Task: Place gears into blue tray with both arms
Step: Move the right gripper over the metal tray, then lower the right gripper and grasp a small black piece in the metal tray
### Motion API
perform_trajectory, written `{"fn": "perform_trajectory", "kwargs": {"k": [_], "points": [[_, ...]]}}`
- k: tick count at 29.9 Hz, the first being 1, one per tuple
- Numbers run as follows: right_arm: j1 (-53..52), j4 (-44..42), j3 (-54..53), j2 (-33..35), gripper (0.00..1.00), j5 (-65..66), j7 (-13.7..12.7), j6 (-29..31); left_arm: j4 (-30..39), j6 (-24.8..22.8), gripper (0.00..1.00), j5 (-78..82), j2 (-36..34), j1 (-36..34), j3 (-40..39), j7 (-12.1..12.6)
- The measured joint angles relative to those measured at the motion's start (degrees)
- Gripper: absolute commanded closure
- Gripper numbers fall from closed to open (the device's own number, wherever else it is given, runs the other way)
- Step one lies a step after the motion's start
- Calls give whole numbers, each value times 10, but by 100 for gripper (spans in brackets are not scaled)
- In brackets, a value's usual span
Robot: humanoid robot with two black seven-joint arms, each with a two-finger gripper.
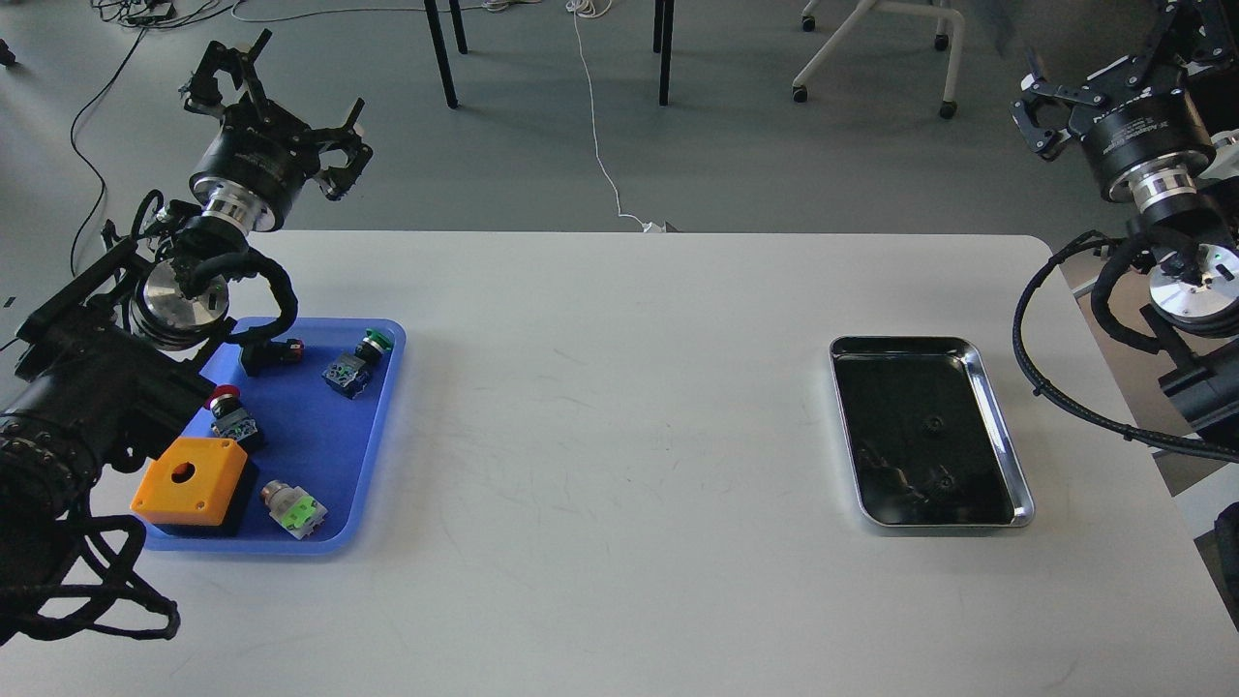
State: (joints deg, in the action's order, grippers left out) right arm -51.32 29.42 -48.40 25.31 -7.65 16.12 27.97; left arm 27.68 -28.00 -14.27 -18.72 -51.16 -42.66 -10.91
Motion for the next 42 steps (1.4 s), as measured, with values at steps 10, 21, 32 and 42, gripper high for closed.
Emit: {"fn": "perform_trajectory", "kwargs": {"k": [10,21,32,42], "points": [[-12,65,85,77,1,7,3,0,1,0,2,0,-25,-2,-4,2],[-246,72,457,57,1,44,3,0,-4,0,2,-5,-50,-3,-7,-2],[-402,154,777,-31,2,277,2,0,-5,0,2,-7,-67,11,-8,-6],[-452,266,964,-40,3,552,17,-6,-7,0,2,-7,-74,22,-9,-8]]}}
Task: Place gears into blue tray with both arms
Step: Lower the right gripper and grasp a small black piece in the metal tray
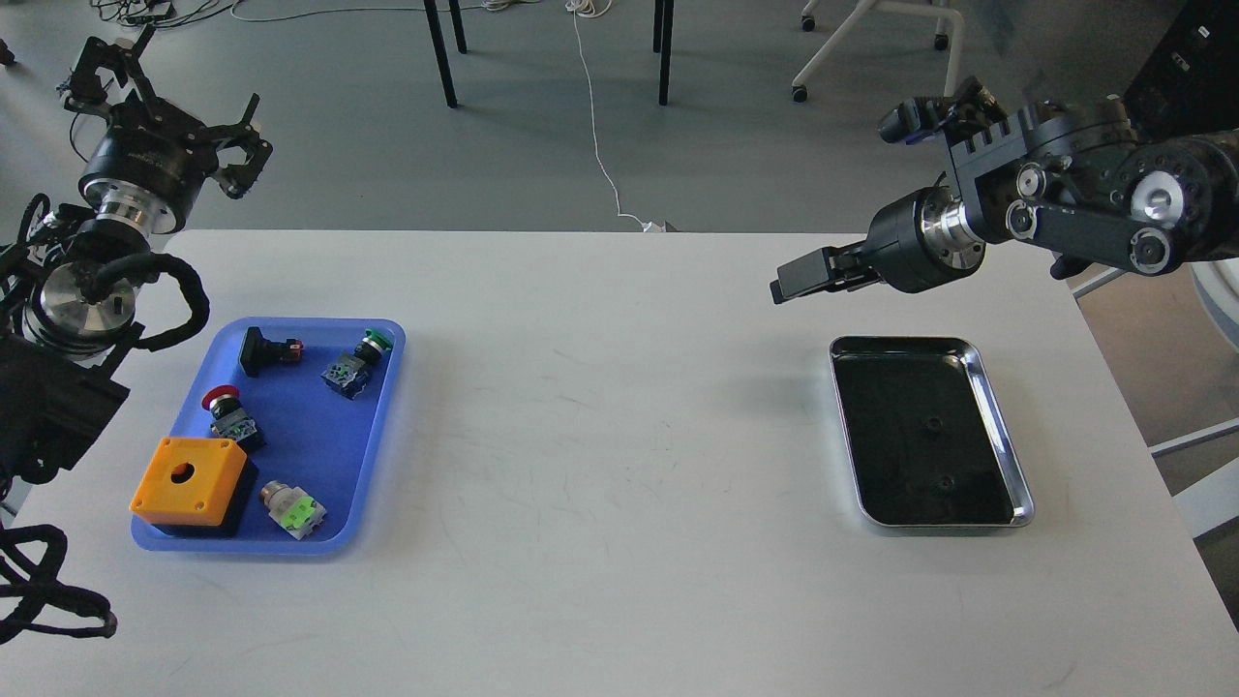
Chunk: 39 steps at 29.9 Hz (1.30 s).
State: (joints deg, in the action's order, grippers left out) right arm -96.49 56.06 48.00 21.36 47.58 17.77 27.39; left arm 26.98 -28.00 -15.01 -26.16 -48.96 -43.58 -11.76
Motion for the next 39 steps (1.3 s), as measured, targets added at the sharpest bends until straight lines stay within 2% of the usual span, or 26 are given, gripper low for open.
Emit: {"fn": "perform_trajectory", "kwargs": {"k": [3,8,13,17,18,22,26,36,39], "points": [[-2,10,33,-4,5,56,16,-1,0,0,2,0,-1,2,0,-7],[29,11,70,-7,5,73,34,-23,0,0,2,0,-4,6,0,-11],[71,-21,91,-7,7,84,39,-74,0,0,2,0,-12,13,0,-11],[94,-44,102,-6,8,97,39,-83,0,0,2,1,-13,16,0,-11],[100,-49,103,-5,10,103,39,-84,0,0,2,1,-13,16,0,-11],[126,-75,104,-6,28,120,37,-86,0,0,2,1,-13,17,0,-11],[142,-85,104,-8,34,126,34,-87,0,0,2,1,-13,19,1,-11],[168,-89,98,-8,56,126,32,-91,1,0,2,1,-15,20,0,-11],[170,-89,97,-9,69,126,32,-93,1,0,2,1,-15,20,0,-11]]}}
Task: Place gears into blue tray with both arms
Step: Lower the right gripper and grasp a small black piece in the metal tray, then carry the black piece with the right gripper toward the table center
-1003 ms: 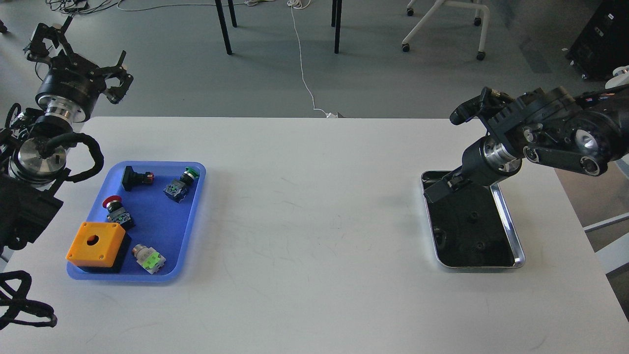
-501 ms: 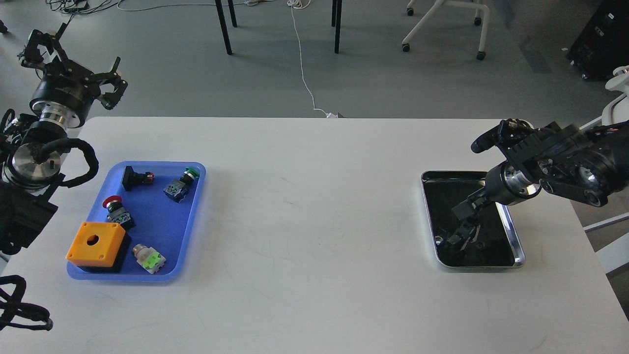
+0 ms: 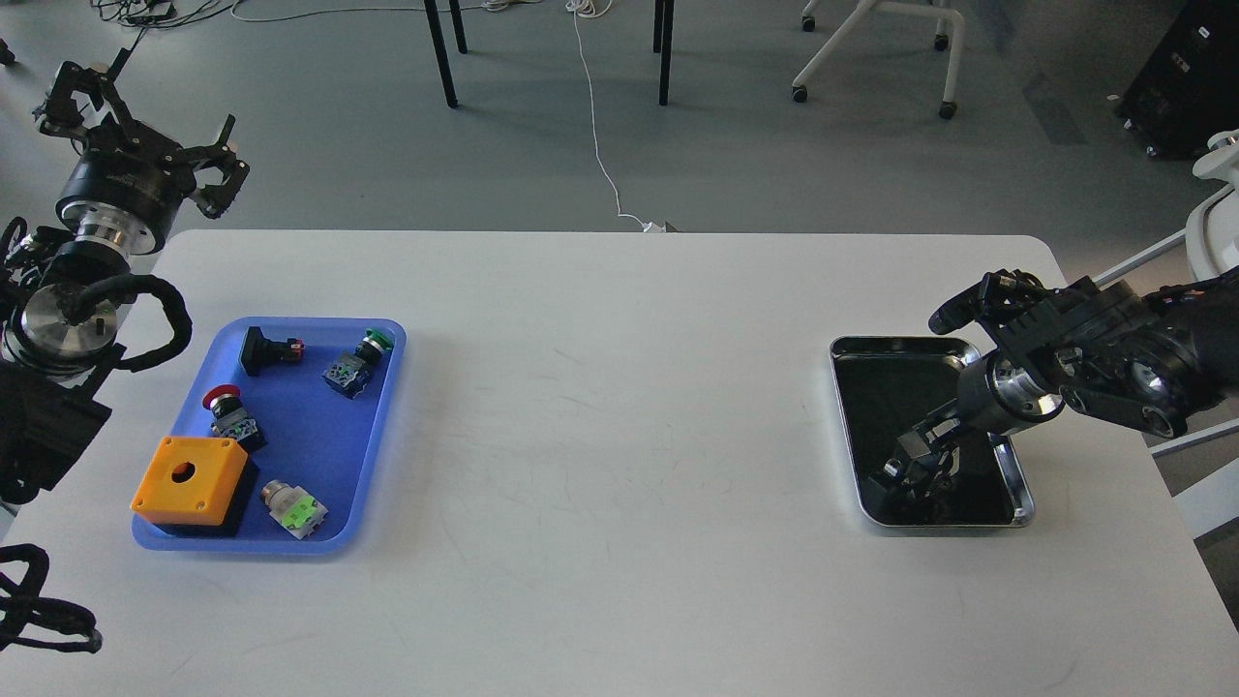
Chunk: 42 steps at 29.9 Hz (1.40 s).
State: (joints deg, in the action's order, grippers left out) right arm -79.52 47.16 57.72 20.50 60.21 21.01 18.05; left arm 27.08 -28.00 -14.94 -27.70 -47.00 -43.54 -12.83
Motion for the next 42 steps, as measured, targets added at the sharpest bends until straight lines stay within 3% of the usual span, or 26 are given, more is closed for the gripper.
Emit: {"fn": "perform_trajectory", "kwargs": {"k": [3,10,18,24,30,36,42], "points": [[0,0,0,0,77,1,0,0,0,0,2,0,1,0,0,0],[-8,4,3,2,81,2,0,0,0,0,2,0,0,0,0,0],[-38,16,5,6,82,9,0,0,0,0,2,0,-5,-1,-1,1],[-112,71,-16,-2,82,3,0,0,0,0,2,0,-11,-1,-1,1],[-132,85,-102,-70,82,-5,0,-1,1,0,2,1,-12,-2,0,2],[-108,71,-125,-187,82,-50,5,-30,1,0,2,3,-14,-2,2,5],[-48,34,-147,-204,82,-59,27,-86,1,0,2,6,-24,-2,8,7]]}}
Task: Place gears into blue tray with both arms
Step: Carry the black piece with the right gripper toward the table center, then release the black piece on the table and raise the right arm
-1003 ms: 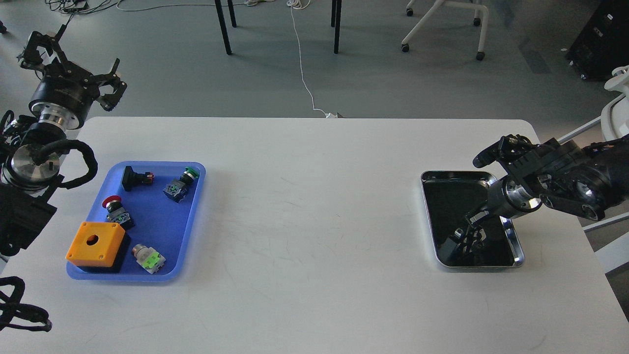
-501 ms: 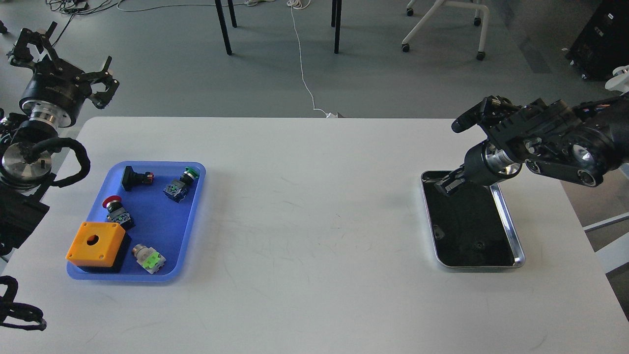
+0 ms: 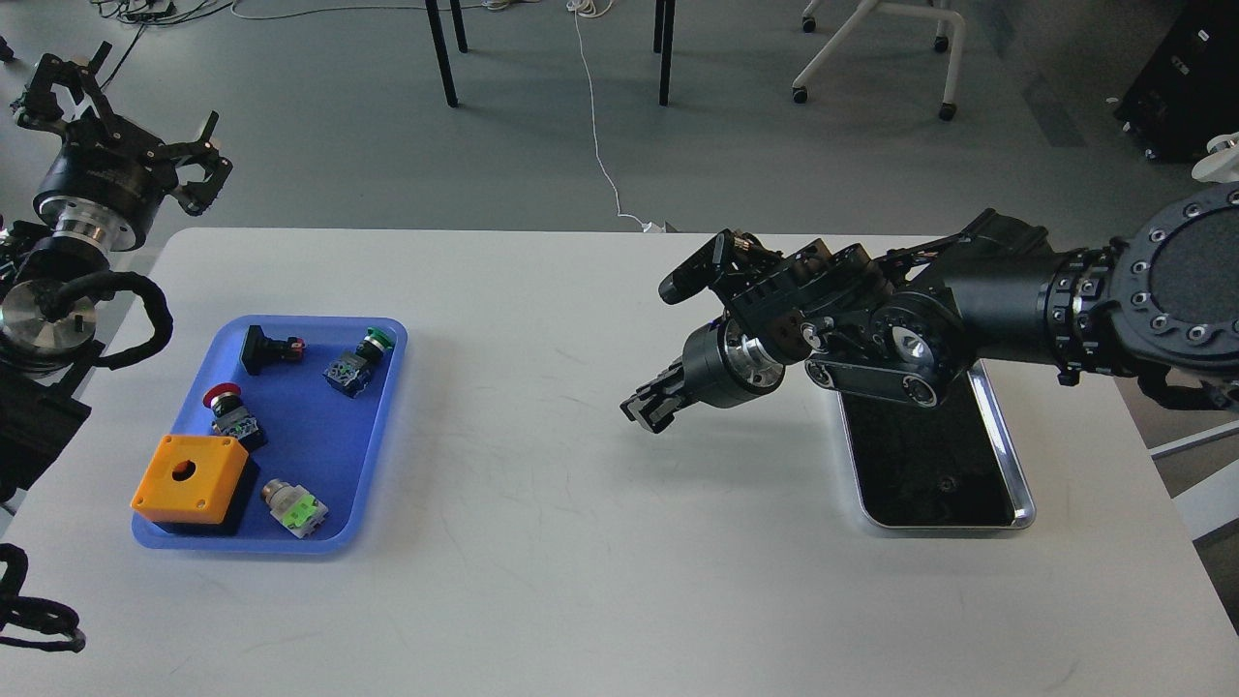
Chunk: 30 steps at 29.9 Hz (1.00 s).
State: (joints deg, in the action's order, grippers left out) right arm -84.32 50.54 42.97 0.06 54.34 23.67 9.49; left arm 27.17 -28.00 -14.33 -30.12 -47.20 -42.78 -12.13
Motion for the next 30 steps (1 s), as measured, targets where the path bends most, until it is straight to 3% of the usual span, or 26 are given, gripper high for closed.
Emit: {"fn": "perform_trajectory", "kwargs": {"k": [9,16,30], "points": [[76,-8,-23,-1,81,0,37,-94,2,0,2,1,-2,-4,2,3],[125,-18,-23,-1,81,6,43,-155,4,0,2,1,-1,-4,2,0],[135,-33,-21,-1,41,8,43,-159,4,0,2,2,-5,-4,2,2]]}}
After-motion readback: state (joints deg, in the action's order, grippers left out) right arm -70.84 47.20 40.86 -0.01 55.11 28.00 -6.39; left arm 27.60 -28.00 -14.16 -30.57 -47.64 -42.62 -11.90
